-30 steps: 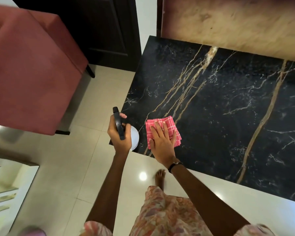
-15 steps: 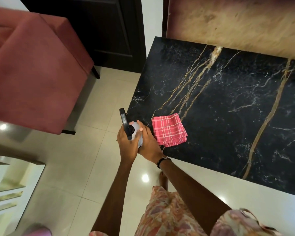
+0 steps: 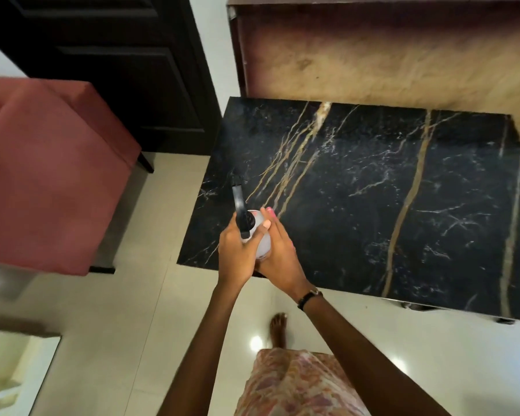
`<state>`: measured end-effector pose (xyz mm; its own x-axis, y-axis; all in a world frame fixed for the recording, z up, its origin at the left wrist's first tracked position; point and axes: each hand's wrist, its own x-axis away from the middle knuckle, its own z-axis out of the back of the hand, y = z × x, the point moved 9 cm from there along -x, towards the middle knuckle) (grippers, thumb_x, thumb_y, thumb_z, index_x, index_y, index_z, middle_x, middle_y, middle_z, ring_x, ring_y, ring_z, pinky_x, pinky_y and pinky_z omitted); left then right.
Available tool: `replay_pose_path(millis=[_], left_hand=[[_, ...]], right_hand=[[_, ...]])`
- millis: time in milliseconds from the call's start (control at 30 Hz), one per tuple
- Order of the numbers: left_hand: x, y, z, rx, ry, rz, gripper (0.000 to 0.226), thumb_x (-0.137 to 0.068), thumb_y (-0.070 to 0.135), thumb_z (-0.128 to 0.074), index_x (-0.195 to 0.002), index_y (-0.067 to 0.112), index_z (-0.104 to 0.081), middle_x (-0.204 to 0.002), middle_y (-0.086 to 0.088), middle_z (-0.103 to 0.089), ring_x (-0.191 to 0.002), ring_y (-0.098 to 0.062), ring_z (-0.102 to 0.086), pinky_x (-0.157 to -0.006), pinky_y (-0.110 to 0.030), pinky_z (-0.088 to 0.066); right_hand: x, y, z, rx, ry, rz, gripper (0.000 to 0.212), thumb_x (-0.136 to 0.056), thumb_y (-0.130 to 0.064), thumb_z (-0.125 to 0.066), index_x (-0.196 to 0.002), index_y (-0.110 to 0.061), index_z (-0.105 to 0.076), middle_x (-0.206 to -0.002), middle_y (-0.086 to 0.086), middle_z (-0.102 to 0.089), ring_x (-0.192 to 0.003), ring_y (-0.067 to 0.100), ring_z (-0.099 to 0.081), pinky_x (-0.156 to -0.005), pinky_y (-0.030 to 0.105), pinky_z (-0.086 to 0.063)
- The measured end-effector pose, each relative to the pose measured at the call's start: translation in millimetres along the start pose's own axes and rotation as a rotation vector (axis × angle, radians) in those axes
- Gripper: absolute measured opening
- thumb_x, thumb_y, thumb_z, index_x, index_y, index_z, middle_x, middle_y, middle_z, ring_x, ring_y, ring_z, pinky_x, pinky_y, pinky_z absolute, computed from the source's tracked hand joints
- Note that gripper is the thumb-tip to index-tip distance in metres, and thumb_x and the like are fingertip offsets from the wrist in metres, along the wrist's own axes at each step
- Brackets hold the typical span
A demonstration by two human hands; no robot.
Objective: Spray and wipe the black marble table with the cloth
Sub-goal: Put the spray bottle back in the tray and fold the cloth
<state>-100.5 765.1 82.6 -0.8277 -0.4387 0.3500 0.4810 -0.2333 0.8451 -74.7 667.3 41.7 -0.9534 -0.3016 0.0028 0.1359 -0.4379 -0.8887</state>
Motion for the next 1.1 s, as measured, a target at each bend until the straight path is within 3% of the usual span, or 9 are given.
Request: replay_pose_path(millis=[100, 233, 467, 533, 633, 767, 867, 1000, 1100], left_hand=[[28, 34, -40, -0.031, -0.051, -0.092, 0.057, -0.084, 0.044, -0.061, -0.132, 0.017, -0.047, -0.123, 0.000, -0.057, -0.115, -0.018, -0.054, -0.102, -0.038, -0.043], [71, 75, -109, -0.064, -0.156, -0.260, 0.054, -0.082, 0.049, -0.061, -0.130, 0.026, -0.049, -0.127, 0.000, -0.061, -0.117, -0.018, -0.058, -0.099, -0.039, -0.050], [131, 121, -234, -0.135, -0.243, -0.368, 0.063, -0.076, 0.068, -0.052, -0.129, 0.034, -0.048, -0.126, 0.006, -0.062, -0.120, -0.019, -0.055, -0.098, -0.047, -0.048], [145, 134, -269, -0.151, -0.256, -0.398, 0.068, -0.072, 0.074, -0.047, -0.129, 0.037, -0.047, -0.126, 0.008, -0.062, -0.121, -0.018, -0.054, -0.097, -0.048, -0.048], [158, 151, -320, -0.181, -0.268, -0.435, 0.077, -0.068, 0.082, -0.041, -0.131, 0.037, -0.045, -0.127, 0.008, -0.061, -0.123, -0.019, -0.053, -0.097, -0.049, -0.048], [168, 174, -389, -0.190, -0.306, -0.465, 0.079, -0.067, 0.084, -0.039, -0.129, 0.035, -0.045, -0.128, 0.005, -0.061, -0.124, -0.022, -0.052, -0.097, -0.050, -0.047], [169, 189, -436, -0.200, -0.332, -0.488, 0.080, -0.068, 0.083, -0.039, -0.127, 0.031, -0.048, -0.128, 0.005, -0.060, -0.125, -0.024, -0.051, -0.097, -0.051, -0.047], [167, 215, -495, -0.178, -0.366, -0.502, 0.089, -0.064, 0.088, -0.033, -0.128, 0.028, -0.049, -0.130, 0.003, -0.059, -0.127, -0.024, -0.049, -0.099, -0.051, -0.045], [165, 235, -543, -0.173, -0.415, -0.519, 0.091, -0.062, 0.092, -0.031, -0.126, 0.030, -0.050, -0.129, 0.004, -0.060, -0.126, -0.023, -0.051, -0.099, -0.050, -0.046]], right_hand=[[19, 9, 55, 0.007, 0.073, -0.007, 0.092, -0.077, -0.034, -0.077, -0.149, -0.020, -0.022, -0.153, -0.002, -0.027, -0.136, 0.003, -0.028, -0.103, 0.003, -0.024], [51, 26, 132, 0.007, 0.152, -0.015, 0.085, -0.084, -0.023, -0.071, -0.150, -0.013, -0.018, -0.156, 0.004, -0.018, -0.137, -0.001, -0.018, -0.100, -0.006, -0.013], [108, 63, 275, 0.010, 0.315, -0.064, 0.067, -0.094, -0.026, -0.057, -0.150, -0.018, -0.022, -0.157, 0.002, -0.015, -0.138, 0.004, -0.022, -0.097, -0.007, -0.014], [122, 72, 315, 0.056, 0.368, -0.079, 0.063, -0.093, -0.027, -0.057, -0.148, -0.019, -0.027, -0.157, 0.003, -0.016, -0.139, 0.011, -0.026, -0.104, 0.002, -0.019], [136, 85, 371, 0.171, 0.504, -0.107, 0.053, -0.094, -0.030, -0.057, -0.142, -0.019, -0.040, -0.153, 0.004, -0.028, -0.138, 0.019, -0.031, -0.108, 0.029, -0.031], [148, 106, 437, 0.175, 0.673, -0.090, 0.036, -0.093, -0.022, -0.060, -0.128, -0.016, -0.056, -0.132, -0.006, -0.049, -0.116, 0.013, -0.050, -0.095, 0.034, -0.049], [148, 130, 475, 0.106, 0.717, -0.118, 0.034, -0.092, -0.021, -0.063, -0.125, -0.018, -0.059, -0.124, -0.014, -0.053, -0.105, 0.003, -0.054, -0.089, 0.026, -0.051], [138, 158, 529, 0.084, 0.757, -0.143, 0.033, -0.089, -0.021, -0.066, -0.121, -0.018, -0.063, -0.123, -0.011, -0.059, -0.102, -0.004, -0.053, -0.080, 0.002, -0.039], [133, 176, 572, 0.061, 0.809, -0.153, 0.031, -0.087, -0.023, -0.067, -0.118, -0.019, -0.066, -0.117, -0.011, -0.063, -0.100, -0.005, -0.055, -0.080, 0.003, -0.042]])
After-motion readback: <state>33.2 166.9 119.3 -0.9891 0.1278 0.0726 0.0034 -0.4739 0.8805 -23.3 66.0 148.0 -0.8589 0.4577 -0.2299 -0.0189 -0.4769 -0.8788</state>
